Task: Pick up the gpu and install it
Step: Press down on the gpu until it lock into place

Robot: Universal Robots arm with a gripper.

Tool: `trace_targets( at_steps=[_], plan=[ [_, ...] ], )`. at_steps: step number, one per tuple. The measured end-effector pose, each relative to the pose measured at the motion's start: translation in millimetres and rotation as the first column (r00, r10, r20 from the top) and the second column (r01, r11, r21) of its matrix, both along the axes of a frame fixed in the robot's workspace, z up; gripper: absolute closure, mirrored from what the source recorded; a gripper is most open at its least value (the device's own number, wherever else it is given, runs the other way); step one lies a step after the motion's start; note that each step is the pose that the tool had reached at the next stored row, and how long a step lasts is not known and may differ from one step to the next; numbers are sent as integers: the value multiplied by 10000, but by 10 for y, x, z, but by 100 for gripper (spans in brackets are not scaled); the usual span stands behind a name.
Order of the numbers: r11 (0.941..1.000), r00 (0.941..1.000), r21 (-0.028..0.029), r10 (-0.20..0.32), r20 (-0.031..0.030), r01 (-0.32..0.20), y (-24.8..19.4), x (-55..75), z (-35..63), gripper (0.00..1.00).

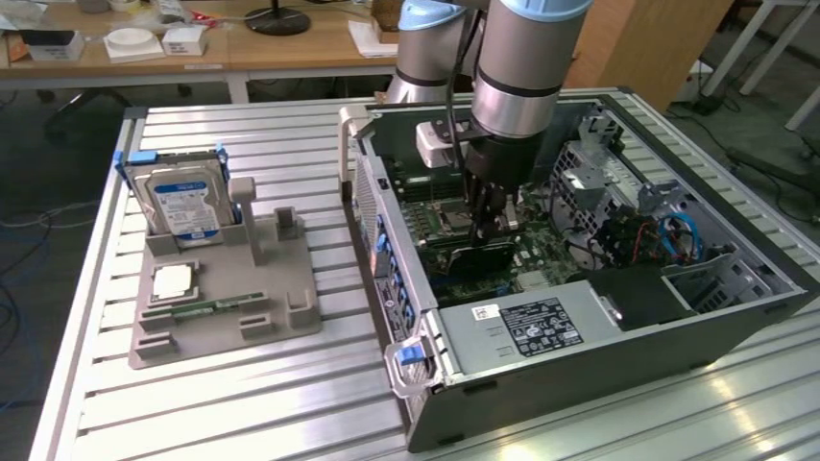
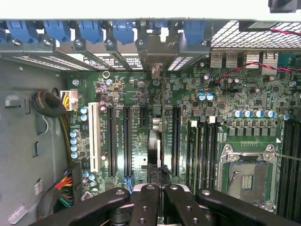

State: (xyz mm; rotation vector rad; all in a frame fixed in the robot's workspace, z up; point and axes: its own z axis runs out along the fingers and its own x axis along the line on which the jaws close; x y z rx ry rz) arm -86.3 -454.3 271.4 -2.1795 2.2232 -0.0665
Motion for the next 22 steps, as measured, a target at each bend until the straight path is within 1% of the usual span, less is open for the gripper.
trace_targets(
  at_steps=[4, 7, 10, 12, 14, 19, 22],
  plan=[
    [10000, 10000, 1, 0, 0, 0, 0, 0, 0, 90],
    [10000, 10000, 22, 1, 7, -1, -1, -34, 0, 90],
    [10000, 10000, 26, 0, 41, 0, -3, -142, 1, 90],
    [10000, 10000, 25, 1, 56, -1, -4, -180, 4, 90],
    [10000, 10000, 25, 1, 57, -1, -7, -207, 5, 90],
    [10000, 10000, 25, 1, 59, -1, -7, -377, 5, 90],
    [10000, 10000, 26, 0, 59, -1, -7, -445, 5, 90]
  ],
)
